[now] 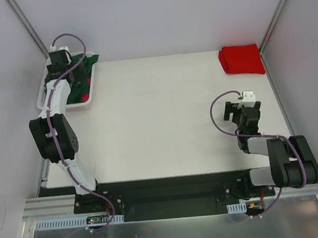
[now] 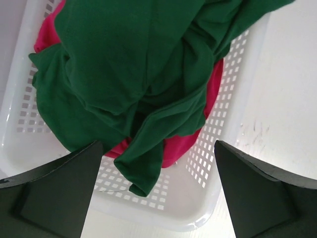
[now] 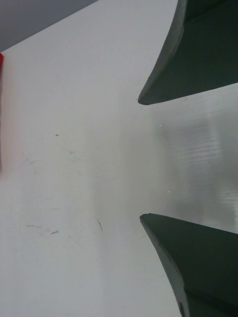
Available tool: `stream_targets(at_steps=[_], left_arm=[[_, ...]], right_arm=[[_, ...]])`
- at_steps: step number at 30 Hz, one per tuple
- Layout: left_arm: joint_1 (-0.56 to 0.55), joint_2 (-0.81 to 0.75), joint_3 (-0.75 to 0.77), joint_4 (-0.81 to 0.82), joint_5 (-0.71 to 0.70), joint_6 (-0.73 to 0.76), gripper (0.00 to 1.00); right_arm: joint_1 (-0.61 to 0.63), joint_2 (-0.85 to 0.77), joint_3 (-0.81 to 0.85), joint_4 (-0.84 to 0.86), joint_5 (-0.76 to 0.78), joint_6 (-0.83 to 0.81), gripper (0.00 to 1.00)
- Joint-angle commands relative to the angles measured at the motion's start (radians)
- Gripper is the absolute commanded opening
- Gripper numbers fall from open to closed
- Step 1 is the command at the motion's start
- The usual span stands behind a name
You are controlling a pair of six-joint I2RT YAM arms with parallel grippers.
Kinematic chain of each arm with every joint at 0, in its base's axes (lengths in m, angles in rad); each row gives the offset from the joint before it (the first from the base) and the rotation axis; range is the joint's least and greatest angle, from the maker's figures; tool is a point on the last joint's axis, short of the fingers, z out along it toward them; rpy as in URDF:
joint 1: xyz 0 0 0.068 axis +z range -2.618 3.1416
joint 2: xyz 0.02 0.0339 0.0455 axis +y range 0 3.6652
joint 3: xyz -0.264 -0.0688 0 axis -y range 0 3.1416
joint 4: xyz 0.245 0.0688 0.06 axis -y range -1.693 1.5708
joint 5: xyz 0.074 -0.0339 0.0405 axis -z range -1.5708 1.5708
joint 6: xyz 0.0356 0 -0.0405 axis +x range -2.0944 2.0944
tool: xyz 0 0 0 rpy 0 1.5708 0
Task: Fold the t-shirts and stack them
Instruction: Grab crumpled tshirt from bin with the left arm
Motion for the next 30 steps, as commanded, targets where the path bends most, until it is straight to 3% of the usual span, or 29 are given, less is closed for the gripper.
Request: stream_targets(at_steps=[1, 7, 11, 15, 16, 18, 19, 22, 29, 30], left_arm=[[0.003, 0.036, 0.053, 0.049, -0.097, 0.020, 0.96], [0.004, 0.079, 0.070, 0.082, -0.150, 0.023, 0.93], [0.003, 0.094, 0.073, 0.107, -0.195, 0.024, 0.84], [0.003, 0.090, 0.058, 0.138, -0.237, 0.020, 0.64], [0.003, 0.090, 0.056, 0.147, -0.239, 0.020, 0.53], [0.004, 0.087, 0.056, 0.155, -0.237, 0.029, 0.40], [0.003, 0.088, 0.059, 0.159, -0.242, 0.031, 0.15], [0.004, 0.094, 0.059, 0.164, -0.251, 0.026, 0.00], [0.003, 0.098, 0.038, 0.170, -0.246, 0.020, 0.01], [0.003, 0.095, 0.033, 0.170, -0.245, 0.017, 0.14]], right_arm=[[0.004, -0.004, -0.004, 0.054, -0.007, -0.005, 0.96], [0.005, -0.005, -0.005, 0.052, -0.007, -0.004, 0.96], [0.004, -0.004, -0.004, 0.054, -0.008, -0.004, 0.96], [0.005, -0.004, -0.004, 0.054, -0.007, -0.004, 0.96], [0.002, -0.004, -0.004, 0.054, -0.007, -0.004, 0.96], [0.004, -0.004, -0.004, 0.054, -0.007, -0.004, 0.96], [0.004, -0.004, -0.004, 0.054, -0.007, -0.004, 0.96], [0.004, -0.004, -0.005, 0.054, -0.008, -0.005, 0.96], [0.004, -0.004, -0.004, 0.054, -0.007, -0.004, 0.96], [0.004, -0.004, -0.004, 0.054, -0.007, -0.004, 0.96]])
